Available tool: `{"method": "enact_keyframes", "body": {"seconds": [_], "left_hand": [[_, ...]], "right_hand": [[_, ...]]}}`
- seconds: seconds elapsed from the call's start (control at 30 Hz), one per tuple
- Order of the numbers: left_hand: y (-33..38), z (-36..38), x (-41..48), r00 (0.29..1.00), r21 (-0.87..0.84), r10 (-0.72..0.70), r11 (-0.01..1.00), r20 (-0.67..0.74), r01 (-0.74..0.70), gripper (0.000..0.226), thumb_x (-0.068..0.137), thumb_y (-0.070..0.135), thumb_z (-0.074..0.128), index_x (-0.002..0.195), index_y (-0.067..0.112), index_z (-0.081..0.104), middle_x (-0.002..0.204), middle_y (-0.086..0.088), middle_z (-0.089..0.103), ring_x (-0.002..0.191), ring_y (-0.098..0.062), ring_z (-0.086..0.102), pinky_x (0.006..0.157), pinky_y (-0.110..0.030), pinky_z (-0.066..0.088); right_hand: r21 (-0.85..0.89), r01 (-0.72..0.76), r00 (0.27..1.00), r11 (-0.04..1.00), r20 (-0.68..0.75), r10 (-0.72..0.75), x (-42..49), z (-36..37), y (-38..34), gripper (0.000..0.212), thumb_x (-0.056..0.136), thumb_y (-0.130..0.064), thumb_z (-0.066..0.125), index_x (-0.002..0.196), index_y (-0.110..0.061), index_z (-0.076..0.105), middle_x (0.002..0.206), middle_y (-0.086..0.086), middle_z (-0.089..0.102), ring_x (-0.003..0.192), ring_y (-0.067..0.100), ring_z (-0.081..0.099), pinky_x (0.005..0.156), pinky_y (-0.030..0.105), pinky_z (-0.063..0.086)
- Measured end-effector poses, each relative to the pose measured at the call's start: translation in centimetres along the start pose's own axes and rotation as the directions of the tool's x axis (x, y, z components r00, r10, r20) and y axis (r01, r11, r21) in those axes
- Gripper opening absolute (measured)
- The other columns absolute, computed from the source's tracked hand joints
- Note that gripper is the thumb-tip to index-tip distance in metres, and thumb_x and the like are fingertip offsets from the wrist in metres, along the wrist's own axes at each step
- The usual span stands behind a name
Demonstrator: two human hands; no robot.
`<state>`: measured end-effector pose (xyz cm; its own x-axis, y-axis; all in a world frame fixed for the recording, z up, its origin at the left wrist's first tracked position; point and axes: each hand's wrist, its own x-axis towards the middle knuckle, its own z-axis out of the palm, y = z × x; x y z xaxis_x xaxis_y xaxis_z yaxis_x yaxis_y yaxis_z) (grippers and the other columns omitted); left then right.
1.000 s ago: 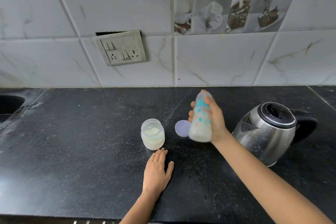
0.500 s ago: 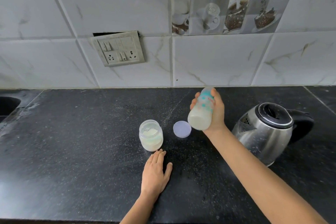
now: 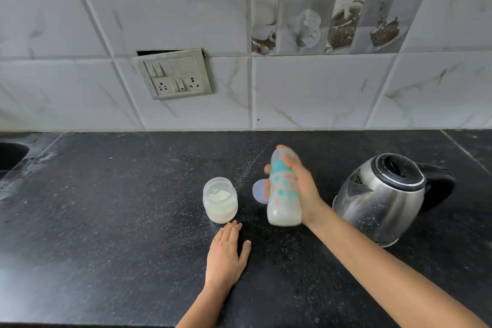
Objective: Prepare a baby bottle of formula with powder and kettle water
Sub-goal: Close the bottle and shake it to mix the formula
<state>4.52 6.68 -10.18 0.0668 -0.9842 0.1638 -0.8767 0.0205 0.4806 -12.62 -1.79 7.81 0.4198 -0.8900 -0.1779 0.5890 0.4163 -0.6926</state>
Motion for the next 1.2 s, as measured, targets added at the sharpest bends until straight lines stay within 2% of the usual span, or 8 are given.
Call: {"method": "enact_keyframes", "body": {"seconds": [0.07, 0.27, 0.43, 0.63, 0.73, 0.83, 1.0, 1.2], "left_hand": [[0.0, 0.1, 0.0, 1.000, 0.005, 0.004, 1.000, 0.003, -0.004, 0.051, 0.094, 0.048, 0.043, 0.138, 0.022, 0.045, 0.146, 0.006, 0.043, 0.136, -0.013, 0.034, 0.113, -0.024, 0.020], [0.1, 0.1, -0.1, 1.000, 0.017, 0.008, 1.000, -0.017, -0.007, 0.050, 0.093, 0.047, 0.045, 0.135, 0.021, 0.048, 0.143, 0.005, 0.047, 0.134, -0.013, 0.038, 0.112, -0.024, 0.021], [0.1, 0.1, 0.2, 1.000, 0.019, 0.007, 1.000, -0.021, -0.006, 0.049, 0.093, 0.046, 0.047, 0.135, 0.021, 0.049, 0.142, 0.005, 0.047, 0.133, -0.014, 0.039, 0.112, -0.024, 0.022], [0.1, 0.1, 0.1, 1.000, 0.016, 0.011, 1.000, -0.020, -0.011, 0.049, 0.093, 0.047, 0.045, 0.135, 0.022, 0.048, 0.143, 0.006, 0.046, 0.134, -0.012, 0.037, 0.112, -0.024, 0.021], [0.1, 0.2, 0.0, 0.999, 0.013, 0.017, 1.000, -0.033, -0.017, 0.048, 0.092, 0.046, 0.048, 0.133, 0.020, 0.051, 0.140, 0.005, 0.049, 0.132, -0.013, 0.040, 0.111, -0.023, 0.021], [0.1, 0.1, 0.1, 0.999, 0.016, 0.023, 1.000, -0.047, -0.022, 0.048, 0.091, 0.045, 0.050, 0.132, 0.019, 0.053, 0.139, 0.004, 0.051, 0.130, -0.015, 0.043, 0.110, -0.024, 0.023], [0.1, 0.2, 0.0, 0.999, 0.017, 0.025, 1.000, -0.048, -0.025, 0.048, 0.092, 0.047, 0.046, 0.133, 0.020, 0.051, 0.140, 0.005, 0.050, 0.132, -0.012, 0.041, 0.112, -0.025, 0.024], [0.0, 0.1, 0.1, 0.999, 0.007, 0.021, 1.000, -0.040, -0.021, 0.049, 0.092, 0.046, 0.047, 0.134, 0.021, 0.050, 0.142, 0.005, 0.048, 0.133, -0.013, 0.039, 0.112, -0.025, 0.022]], "right_hand": [[-0.130, -0.003, 0.995, 0.991, 0.100, 0.016, -0.3, -0.5, 0.0, 0.045, 0.076, -0.029, 0.069, 0.118, -0.028, 0.054, 0.080, 0.009, 0.065, 0.055, 0.025, 0.059, 0.051, 0.032, 0.053], [0.378, 0.115, 0.988, 0.919, -0.140, -0.066, 1.4, -0.3, -2.7, 0.028, 0.085, -0.040, 0.058, 0.095, -0.014, 0.056, 0.079, 0.003, 0.059, 0.056, 0.017, 0.061, 0.052, 0.024, 0.053], [-0.168, 0.101, 0.985, 0.980, 0.156, -0.075, -0.2, -0.1, -0.5, 0.037, 0.081, -0.026, 0.063, 0.117, -0.028, 0.052, 0.081, 0.008, 0.065, 0.060, 0.023, 0.061, 0.051, 0.034, 0.053], [0.325, 0.212, 0.956, 0.922, -0.263, -0.127, 2.1, 0.3, -1.7, 0.027, 0.088, -0.040, 0.055, 0.089, -0.013, 0.056, 0.075, 0.002, 0.056, 0.054, 0.017, 0.058, 0.055, 0.023, 0.051], [0.123, 0.093, 0.990, 0.988, -0.120, -0.078, 0.5, -0.1, 0.1, 0.020, 0.085, -0.038, 0.059, 0.088, -0.021, 0.069, 0.071, 0.005, 0.064, 0.053, 0.019, 0.060, 0.052, 0.028, 0.052], [-0.029, 0.061, 0.998, 0.998, -0.019, -0.062, -0.4, -0.5, 0.4, 0.032, 0.077, -0.029, 0.067, 0.109, -0.030, 0.061, 0.078, 0.009, 0.065, 0.053, 0.024, 0.059, 0.050, 0.032, 0.052], [0.315, 0.144, 0.972, 0.938, -0.223, -0.074, 1.6, -0.2, -2.3, 0.023, 0.089, -0.039, 0.054, 0.091, -0.016, 0.052, 0.078, 0.003, 0.055, 0.052, 0.017, 0.058, 0.053, 0.022, 0.052], [-0.124, 0.126, 0.986, 0.984, 0.122, -0.111, 0.0, -0.1, -0.7, 0.035, 0.079, -0.027, 0.065, 0.113, -0.027, 0.057, 0.082, 0.010, 0.063, 0.053, 0.026, 0.059, 0.050, 0.032, 0.051]]}}
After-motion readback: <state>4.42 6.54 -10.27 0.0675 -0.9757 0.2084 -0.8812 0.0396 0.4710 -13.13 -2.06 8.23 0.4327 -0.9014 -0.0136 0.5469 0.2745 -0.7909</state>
